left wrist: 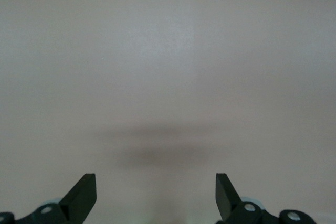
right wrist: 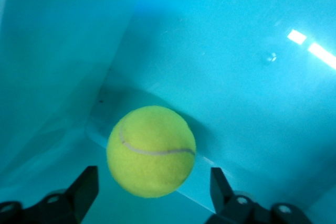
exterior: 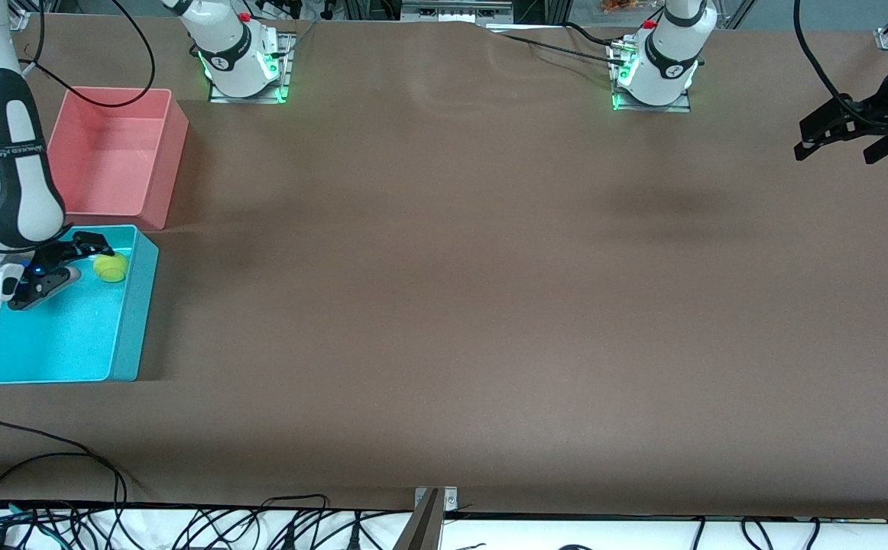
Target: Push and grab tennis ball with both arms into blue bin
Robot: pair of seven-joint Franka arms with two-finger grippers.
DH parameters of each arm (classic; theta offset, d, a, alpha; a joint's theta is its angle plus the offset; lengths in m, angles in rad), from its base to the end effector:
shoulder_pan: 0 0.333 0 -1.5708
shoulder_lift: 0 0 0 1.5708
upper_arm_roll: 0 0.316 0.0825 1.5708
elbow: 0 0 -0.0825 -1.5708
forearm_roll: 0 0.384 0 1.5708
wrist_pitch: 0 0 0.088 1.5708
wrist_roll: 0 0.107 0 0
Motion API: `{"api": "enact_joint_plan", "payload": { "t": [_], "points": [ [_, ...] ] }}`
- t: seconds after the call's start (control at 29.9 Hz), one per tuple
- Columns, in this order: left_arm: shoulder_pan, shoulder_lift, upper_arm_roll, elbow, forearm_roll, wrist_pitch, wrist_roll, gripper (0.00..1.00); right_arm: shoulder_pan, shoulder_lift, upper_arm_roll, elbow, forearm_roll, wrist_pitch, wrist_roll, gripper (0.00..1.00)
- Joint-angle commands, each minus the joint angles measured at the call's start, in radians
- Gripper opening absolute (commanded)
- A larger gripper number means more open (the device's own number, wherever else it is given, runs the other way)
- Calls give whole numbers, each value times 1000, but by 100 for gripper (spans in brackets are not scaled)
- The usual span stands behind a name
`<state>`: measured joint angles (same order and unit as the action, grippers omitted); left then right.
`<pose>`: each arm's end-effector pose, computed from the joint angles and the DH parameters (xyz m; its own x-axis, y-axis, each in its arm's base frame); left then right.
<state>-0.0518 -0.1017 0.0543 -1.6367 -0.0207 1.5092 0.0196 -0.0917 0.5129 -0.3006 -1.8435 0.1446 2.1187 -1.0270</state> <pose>0.5160 0.0005 0.6427 0.9995 -0.0188 -0.0254 -0.0181 -0.9995 0.0267 0.5783 -0.2218 0.2422 0.8288 0.5411 -0.1424 0.5210 -0.8392 -0.1561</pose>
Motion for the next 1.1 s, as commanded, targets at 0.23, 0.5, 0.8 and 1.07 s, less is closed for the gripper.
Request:
{"api": "enact_joint_plan", "payload": {
  "t": [0.23,0.5,0.8,1.07],
  "points": [
    [4,20,-1,43,-8,-27,-4,100,-2,-7,8,329,-65,-433,-10,100],
    [4,20,-1,43,-8,-27,-4,100,27,-20,14,435,-72,-578,31,100],
    [4,20,-1,43,-8,-27,-4,100,133,-74,14,460,-71,-703,248,100],
    [4,20,-1,44,-8,-27,-4,100,207,-143,12,443,-74,-753,399,100]
  ]
}}
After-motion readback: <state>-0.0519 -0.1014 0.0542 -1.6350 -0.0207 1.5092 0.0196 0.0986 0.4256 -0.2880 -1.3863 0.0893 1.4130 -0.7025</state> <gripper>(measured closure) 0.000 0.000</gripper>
